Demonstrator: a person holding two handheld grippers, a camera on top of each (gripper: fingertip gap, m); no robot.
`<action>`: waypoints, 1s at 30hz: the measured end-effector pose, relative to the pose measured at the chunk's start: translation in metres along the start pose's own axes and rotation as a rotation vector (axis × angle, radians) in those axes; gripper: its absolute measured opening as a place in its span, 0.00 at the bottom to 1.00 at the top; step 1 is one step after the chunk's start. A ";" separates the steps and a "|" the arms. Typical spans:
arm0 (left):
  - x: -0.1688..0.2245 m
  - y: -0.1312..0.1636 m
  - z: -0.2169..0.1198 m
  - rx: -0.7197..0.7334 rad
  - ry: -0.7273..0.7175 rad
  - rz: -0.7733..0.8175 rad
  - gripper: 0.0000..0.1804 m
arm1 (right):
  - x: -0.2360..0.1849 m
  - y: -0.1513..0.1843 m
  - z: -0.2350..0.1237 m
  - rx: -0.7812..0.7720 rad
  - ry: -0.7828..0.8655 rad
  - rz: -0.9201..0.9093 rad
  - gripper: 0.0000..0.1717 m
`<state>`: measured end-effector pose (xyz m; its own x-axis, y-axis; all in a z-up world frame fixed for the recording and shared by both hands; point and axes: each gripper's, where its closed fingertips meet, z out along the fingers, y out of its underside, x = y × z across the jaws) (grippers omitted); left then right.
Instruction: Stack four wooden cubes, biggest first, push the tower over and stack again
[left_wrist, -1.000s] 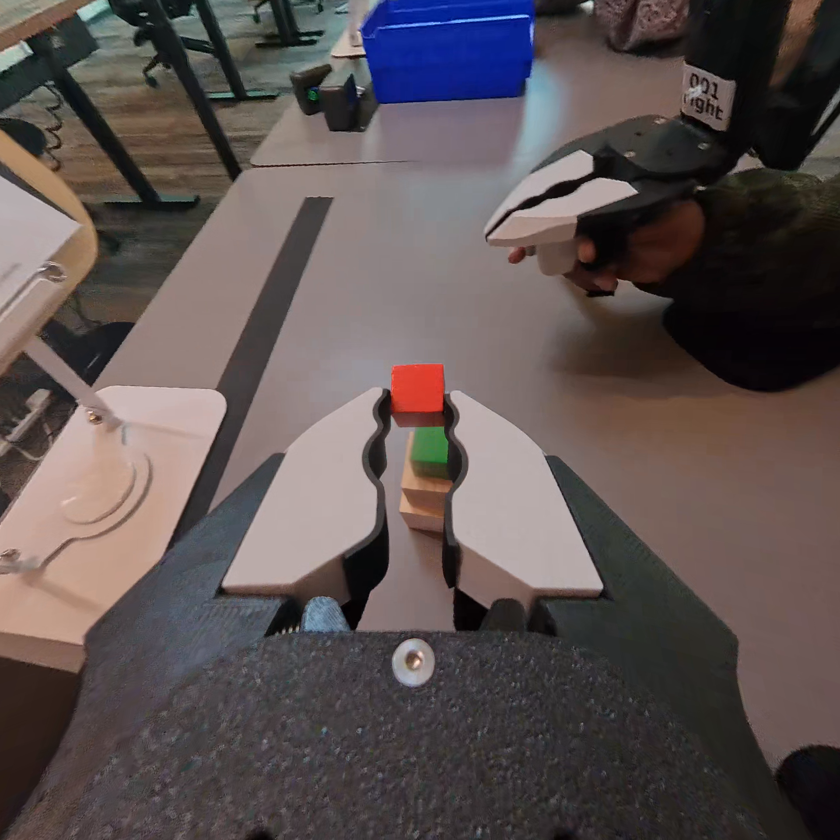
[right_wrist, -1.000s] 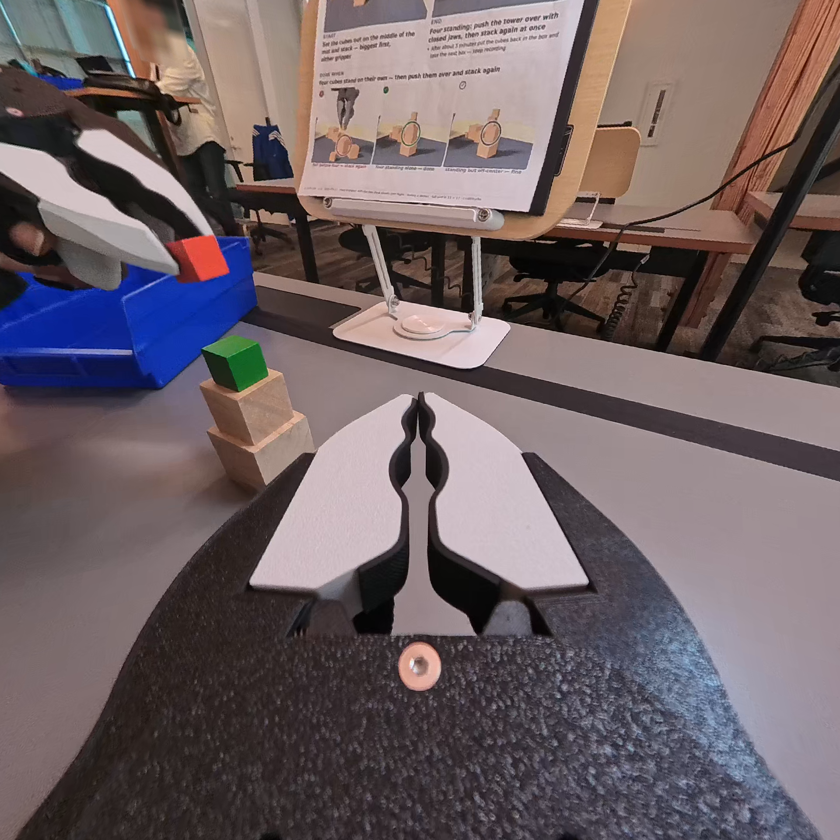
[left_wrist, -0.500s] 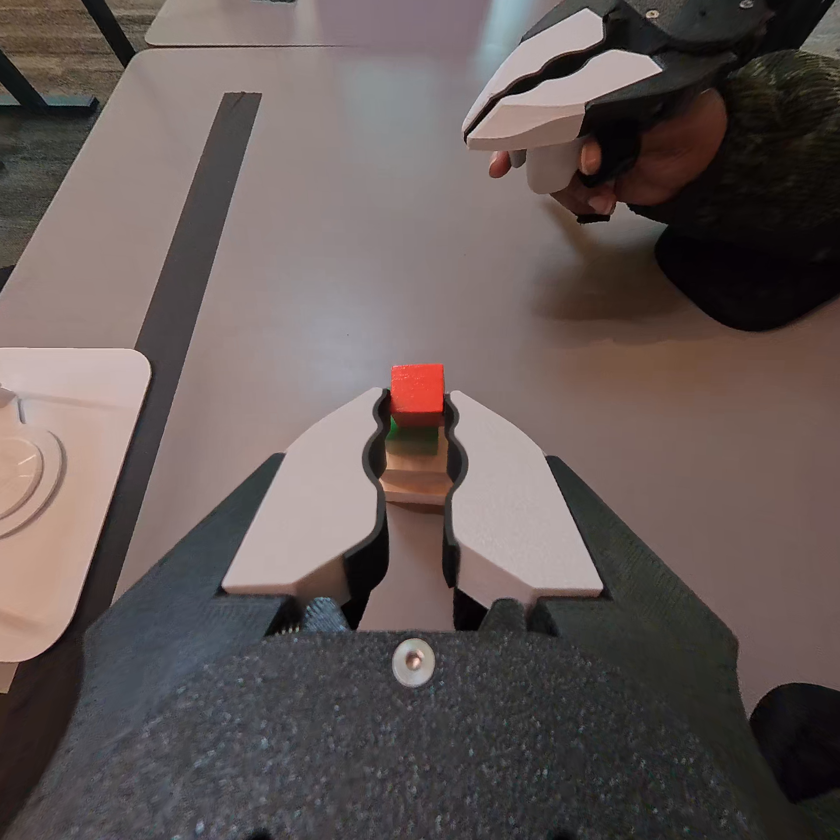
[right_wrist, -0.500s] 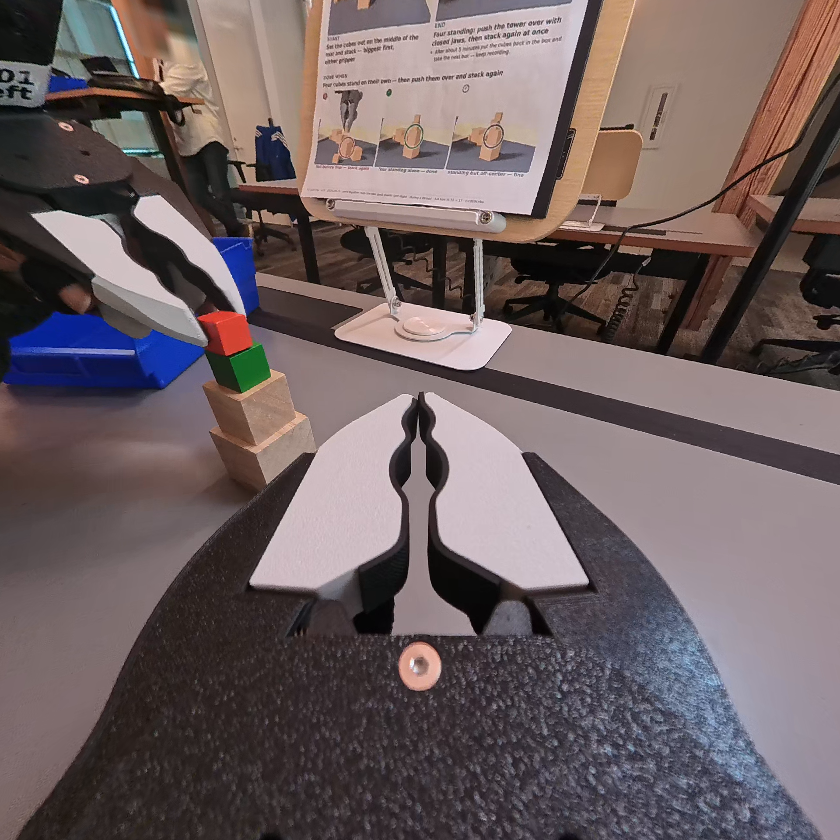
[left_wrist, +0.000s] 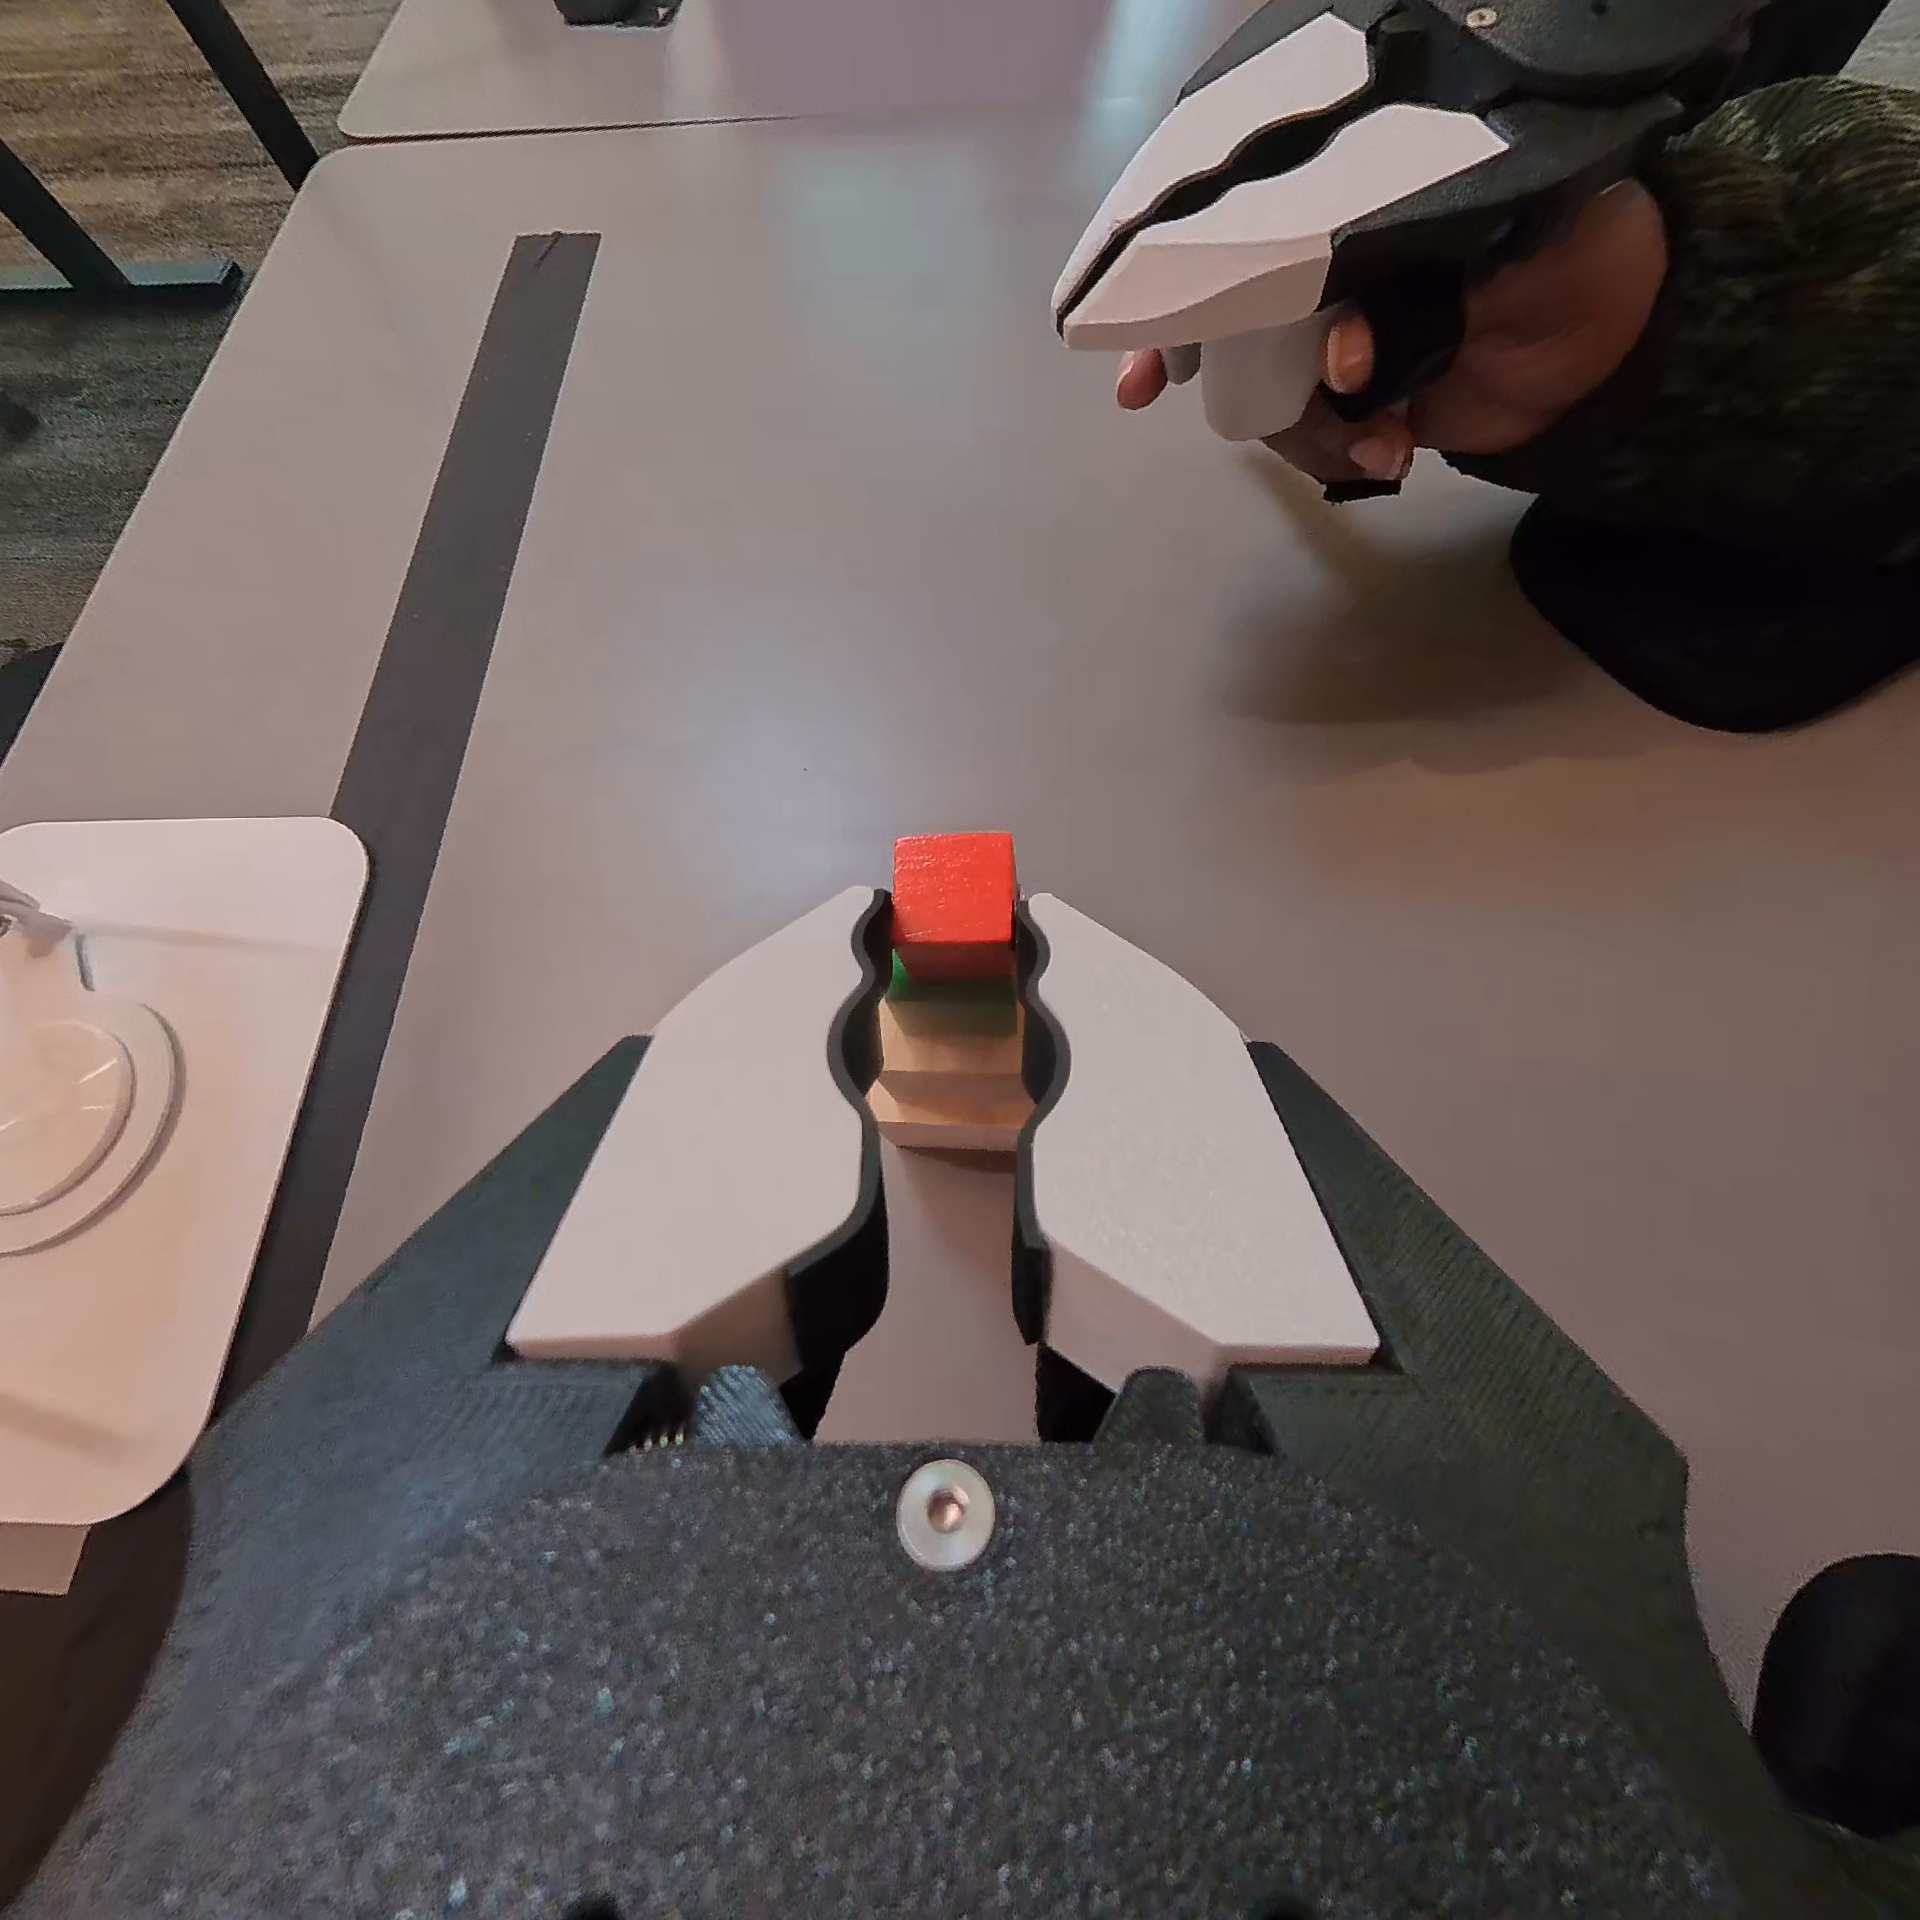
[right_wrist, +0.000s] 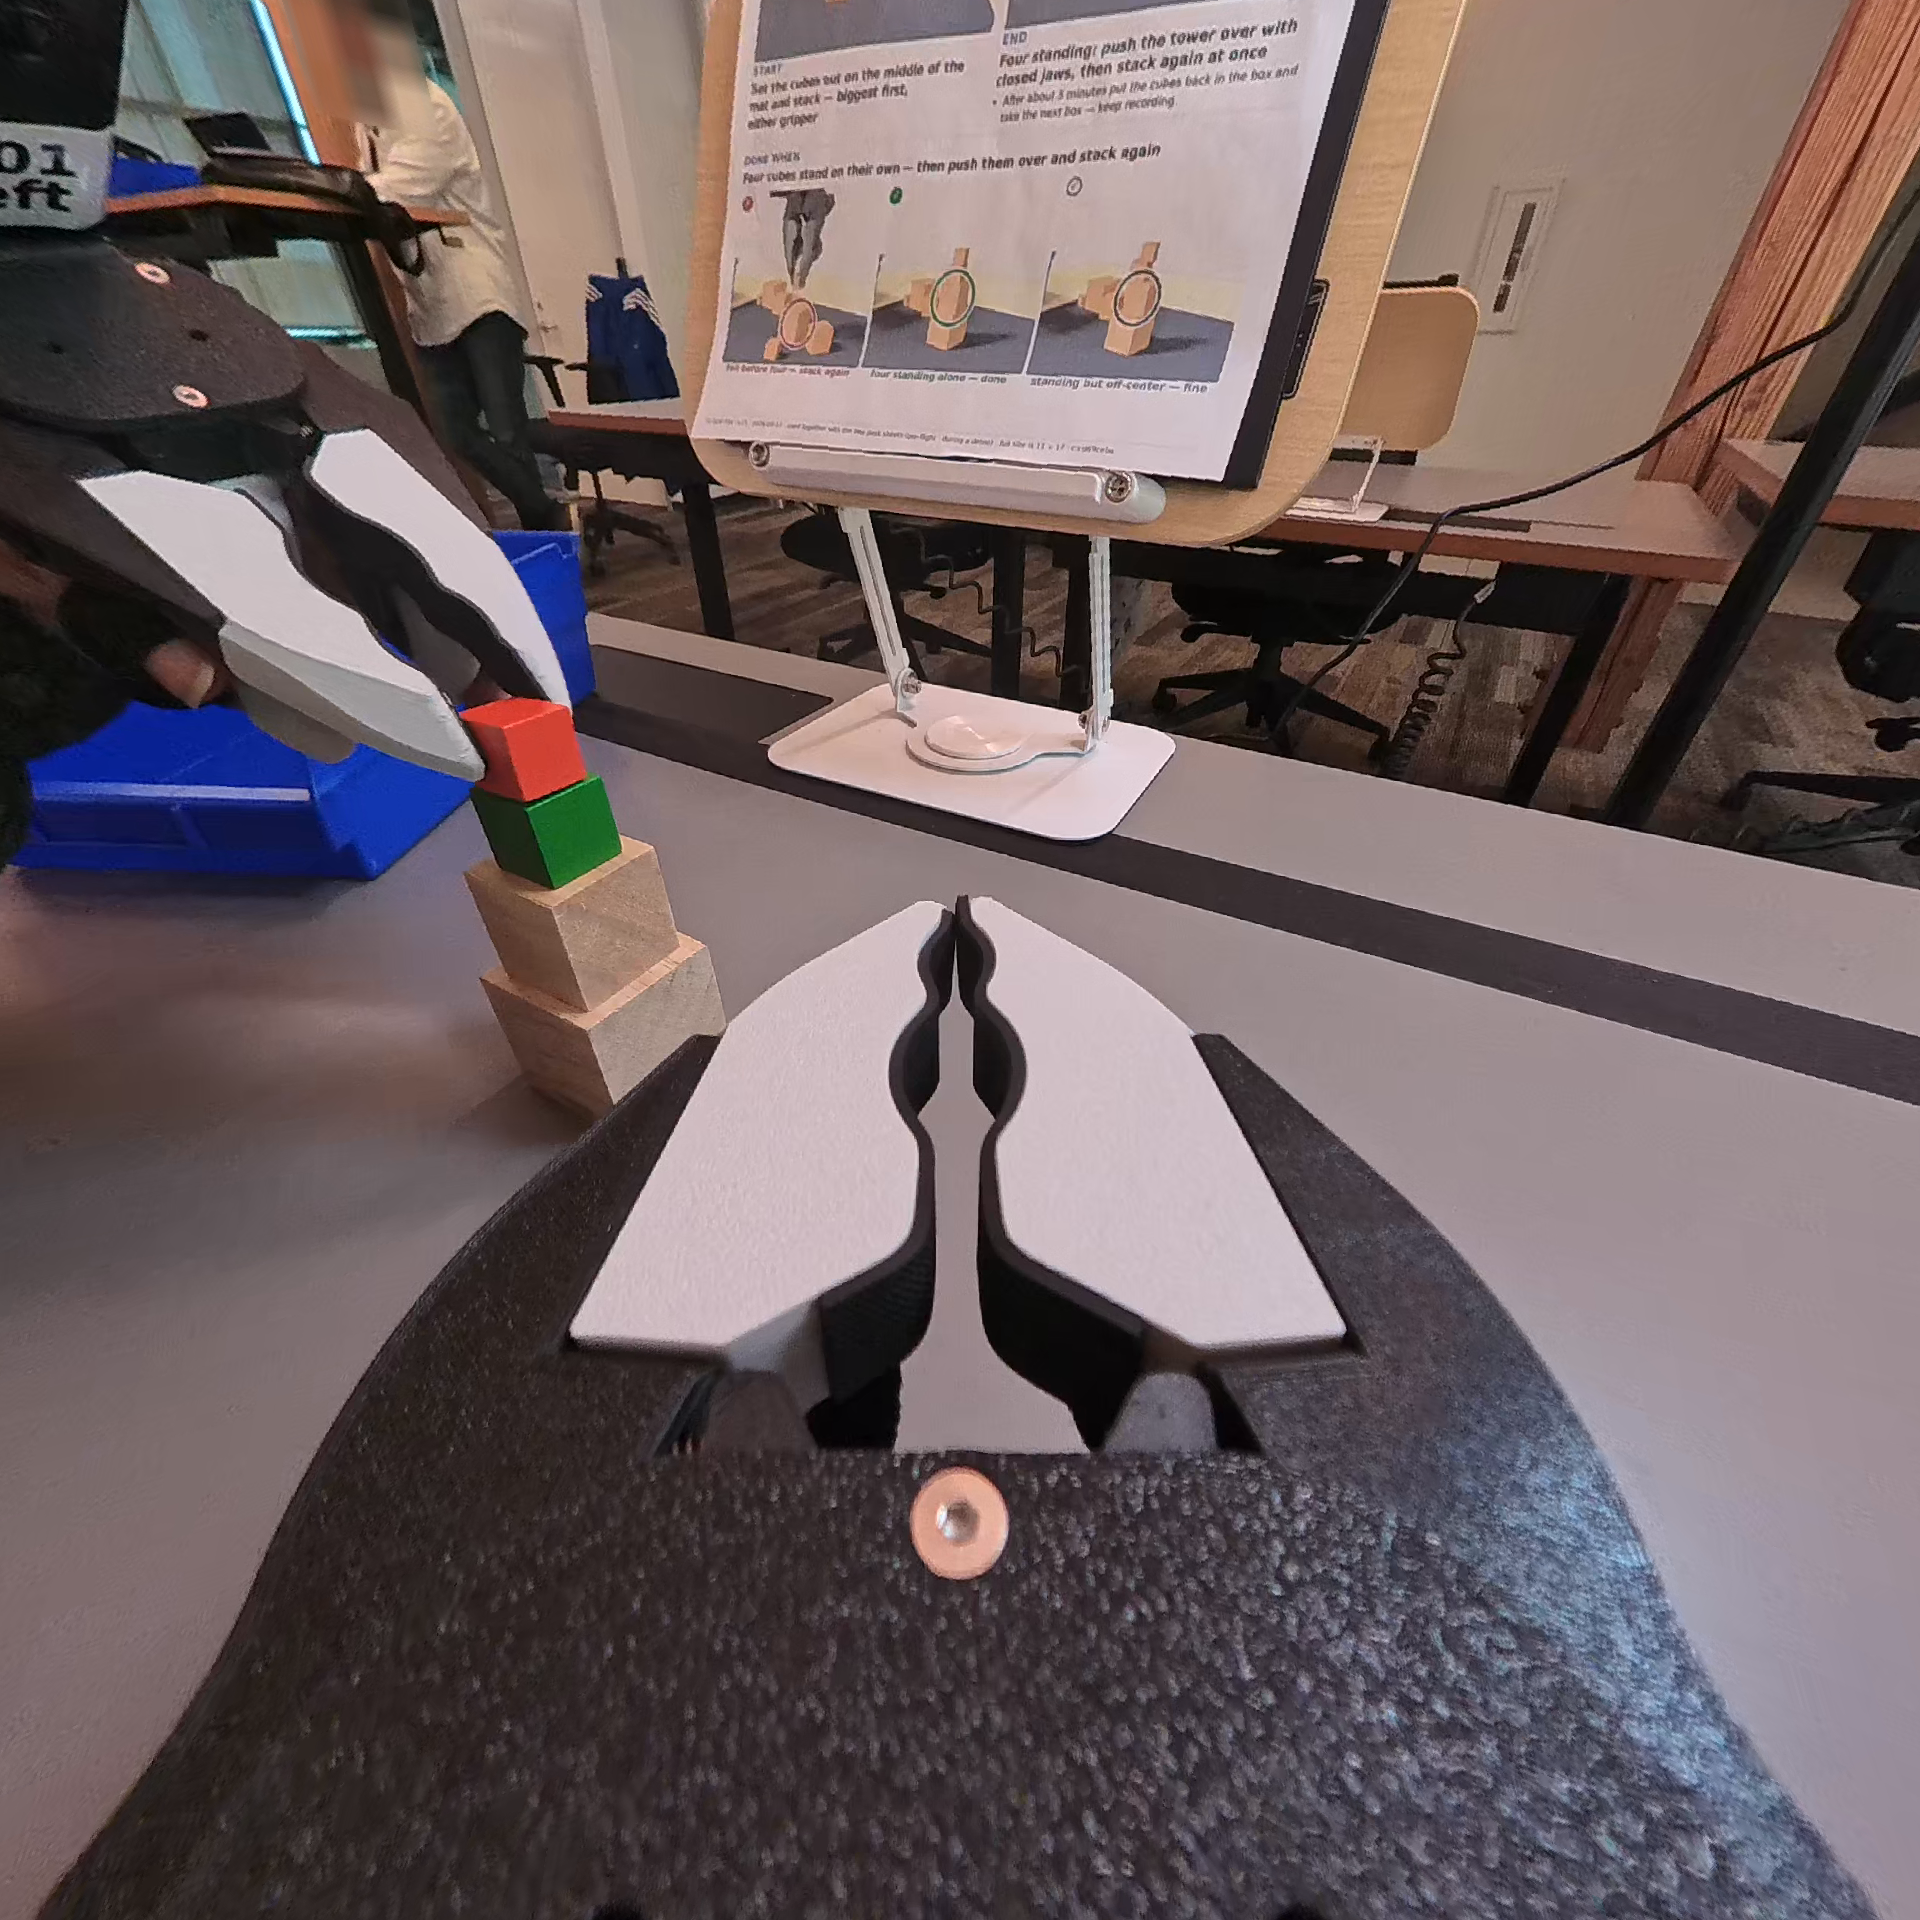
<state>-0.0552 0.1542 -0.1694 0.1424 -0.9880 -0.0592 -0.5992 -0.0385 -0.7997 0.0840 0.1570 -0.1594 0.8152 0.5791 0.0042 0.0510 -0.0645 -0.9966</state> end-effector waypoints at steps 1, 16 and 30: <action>-0.001 0.000 0.000 0.001 -0.001 0.001 0.12 | 0.000 0.000 0.000 0.000 0.000 0.000 0.00; -0.002 -0.002 -0.001 0.027 -0.007 0.015 0.12 | -0.001 0.002 0.001 -0.005 -0.002 -0.001 0.00; -0.002 -0.001 -0.002 0.034 -0.007 0.014 0.12 | 0.000 0.001 0.001 -0.002 0.000 0.000 0.00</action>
<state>-0.0568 0.1562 -0.1672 0.1397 -0.9873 -0.0750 -0.5744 -0.0191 -0.8183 0.0829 0.1578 -0.1609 0.8155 0.5787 0.0039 0.0518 -0.0663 -0.9965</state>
